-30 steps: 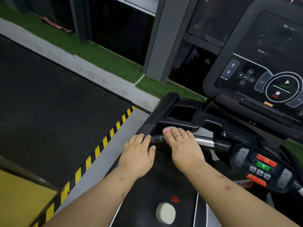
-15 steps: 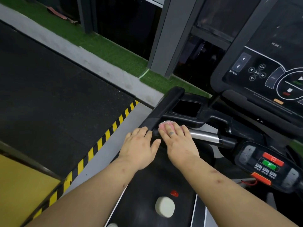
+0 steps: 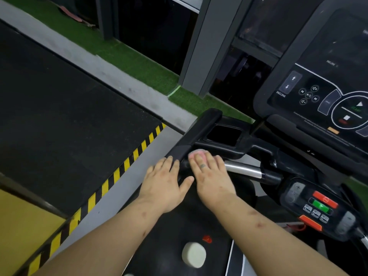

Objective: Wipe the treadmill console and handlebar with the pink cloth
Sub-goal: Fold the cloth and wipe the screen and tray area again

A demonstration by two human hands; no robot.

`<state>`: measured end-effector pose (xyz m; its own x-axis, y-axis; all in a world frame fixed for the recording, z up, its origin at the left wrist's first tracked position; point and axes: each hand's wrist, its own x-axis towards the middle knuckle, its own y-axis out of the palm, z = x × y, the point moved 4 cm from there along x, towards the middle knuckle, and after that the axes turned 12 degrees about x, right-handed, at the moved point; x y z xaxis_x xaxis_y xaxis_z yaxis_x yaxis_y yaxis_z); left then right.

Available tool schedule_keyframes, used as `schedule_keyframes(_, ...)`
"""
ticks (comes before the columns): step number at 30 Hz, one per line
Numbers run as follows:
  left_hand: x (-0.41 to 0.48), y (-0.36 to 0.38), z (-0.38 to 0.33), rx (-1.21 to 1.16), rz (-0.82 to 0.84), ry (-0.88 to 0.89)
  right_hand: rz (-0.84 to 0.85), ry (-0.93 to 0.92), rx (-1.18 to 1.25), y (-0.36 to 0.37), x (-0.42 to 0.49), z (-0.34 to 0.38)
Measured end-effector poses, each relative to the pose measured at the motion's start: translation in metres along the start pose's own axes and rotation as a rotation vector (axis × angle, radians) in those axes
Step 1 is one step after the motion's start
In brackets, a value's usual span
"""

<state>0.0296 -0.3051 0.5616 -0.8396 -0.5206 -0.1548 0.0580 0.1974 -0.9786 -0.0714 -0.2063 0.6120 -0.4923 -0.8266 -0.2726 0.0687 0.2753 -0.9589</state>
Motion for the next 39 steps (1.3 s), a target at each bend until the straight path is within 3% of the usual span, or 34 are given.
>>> schedule_keyframes(5,-0.001,-0.001,-0.001,0.015,-0.016,-0.017,0.05,-0.035,-0.056,0.006,0.008,0.004)
schedule_keyframes(16,-0.004,-0.006,-0.001,-0.015,0.006,-0.015,-0.099,0.024,0.048,-0.016,-0.044,-0.069)
schedule_keyframes(29,-0.004,-0.005,-0.003,-0.034,-0.014,-0.043,0.032,-0.131,-0.093,0.014,0.018,0.004)
schedule_keyframes(39,-0.006,-0.011,-0.004,-0.035,0.008,-0.044,0.055,-0.24,-0.113,-0.002,-0.004,-0.024)
